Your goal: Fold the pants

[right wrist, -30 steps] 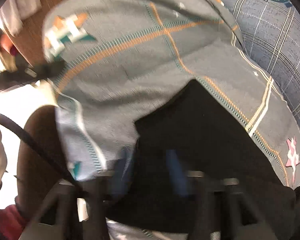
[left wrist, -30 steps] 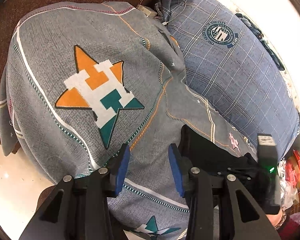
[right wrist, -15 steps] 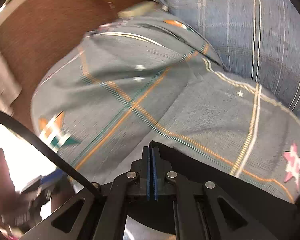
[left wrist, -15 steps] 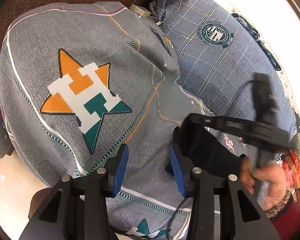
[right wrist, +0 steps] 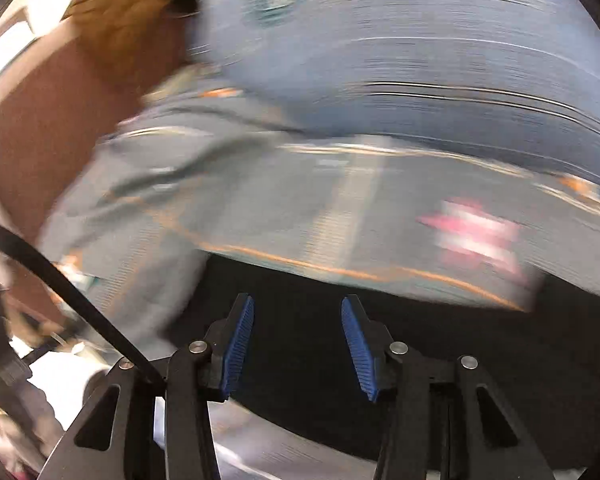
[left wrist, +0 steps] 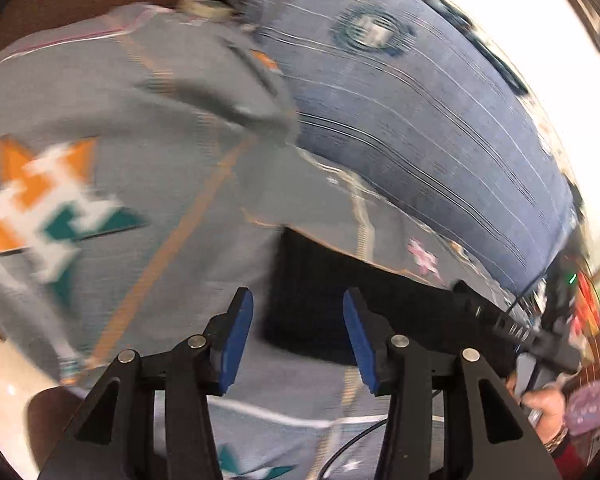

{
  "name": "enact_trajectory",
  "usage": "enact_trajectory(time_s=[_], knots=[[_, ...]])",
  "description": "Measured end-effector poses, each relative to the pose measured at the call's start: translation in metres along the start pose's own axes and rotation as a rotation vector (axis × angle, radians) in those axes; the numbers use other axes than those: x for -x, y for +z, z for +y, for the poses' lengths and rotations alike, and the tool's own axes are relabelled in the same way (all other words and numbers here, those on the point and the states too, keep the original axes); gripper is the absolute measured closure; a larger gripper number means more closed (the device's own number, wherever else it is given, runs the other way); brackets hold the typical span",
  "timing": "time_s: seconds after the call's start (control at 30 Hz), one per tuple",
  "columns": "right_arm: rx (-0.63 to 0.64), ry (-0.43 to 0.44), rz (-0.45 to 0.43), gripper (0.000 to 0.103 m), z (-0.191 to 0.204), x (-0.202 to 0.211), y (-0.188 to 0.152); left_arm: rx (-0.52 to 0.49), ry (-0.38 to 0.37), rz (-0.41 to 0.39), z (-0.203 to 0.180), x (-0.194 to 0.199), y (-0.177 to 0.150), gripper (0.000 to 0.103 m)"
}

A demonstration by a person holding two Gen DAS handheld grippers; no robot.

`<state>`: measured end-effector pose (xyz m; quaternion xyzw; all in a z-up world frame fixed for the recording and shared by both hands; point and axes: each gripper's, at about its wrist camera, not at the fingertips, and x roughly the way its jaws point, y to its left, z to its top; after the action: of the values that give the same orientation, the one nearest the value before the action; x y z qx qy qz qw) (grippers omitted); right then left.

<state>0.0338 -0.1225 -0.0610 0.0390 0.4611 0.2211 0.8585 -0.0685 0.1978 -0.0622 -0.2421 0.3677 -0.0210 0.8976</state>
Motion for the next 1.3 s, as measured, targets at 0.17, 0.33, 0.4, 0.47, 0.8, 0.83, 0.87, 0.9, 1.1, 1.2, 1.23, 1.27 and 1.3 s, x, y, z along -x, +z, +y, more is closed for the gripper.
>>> enact_trajectory(time_s=[0.17, 0.33, 0.4, 0.47, 0.8, 0.83, 0.87, 0.9, 1.1, 1.2, 1.23, 1.27, 1.3], knots=[[-0.187, -0.105, 0.022, 0.056, -0.100, 0.029, -0.053, -0.113, -0.032, 0.074, -0.053, -0.041, -0.008, 0.055], [-0.378, -0.208, -0.078, 0.056, -0.180, 0.101, -0.098, -0.199, -0.043, 0.162, -0.097, -0.070, -0.030, 0.055], [-0.461, -0.260, -0.110, 0.055, -0.211, 0.123, -0.113, -0.229, -0.047, 0.188, -0.110, -0.076, -0.037, 0.055], [-0.569, -0.284, -0.173, 0.052, -0.244, 0.150, -0.132, -0.260, -0.045, 0.209, -0.126, -0.082, -0.041, 0.055], [-0.711, -0.181, -0.285, 0.072, -0.296, 0.149, -0.127, -0.344, -0.048, 0.234, -0.189, -0.106, -0.048, 0.055], [-0.691, -0.222, -0.254, 0.081, -0.296, 0.143, -0.123, -0.370, -0.040, 0.230, -0.196, -0.109, -0.051, 0.055], [-0.680, -0.248, -0.245, 0.082, -0.297, 0.140, -0.121, -0.387, -0.031, 0.228, -0.200, -0.112, -0.053, 0.055], [-0.682, -0.255, -0.252, 0.082, -0.299, 0.140, -0.120, -0.402, -0.022, 0.229, -0.202, -0.115, -0.055, 0.055], [-0.659, -0.377, -0.223, 0.057, -0.307, 0.147, -0.122, -0.330, -0.010, 0.230, -0.185, -0.114, -0.051, 0.055], [-0.707, -0.460, -0.270, 0.039, -0.307, 0.172, -0.131, -0.267, 0.013, 0.181, -0.158, -0.094, -0.039, 0.055], [-0.699, -0.452, -0.291, 0.039, -0.302, 0.180, -0.131, -0.226, 0.027, 0.156, -0.142, -0.084, -0.032, 0.055], [-0.677, -0.448, -0.304, 0.039, -0.295, 0.184, -0.128, -0.192, 0.040, 0.138, -0.129, -0.076, -0.027, 0.055], [-0.631, -0.446, -0.312, 0.039, -0.283, 0.188, -0.123, -0.162, 0.055, 0.123, -0.117, -0.070, -0.023, 0.055]])
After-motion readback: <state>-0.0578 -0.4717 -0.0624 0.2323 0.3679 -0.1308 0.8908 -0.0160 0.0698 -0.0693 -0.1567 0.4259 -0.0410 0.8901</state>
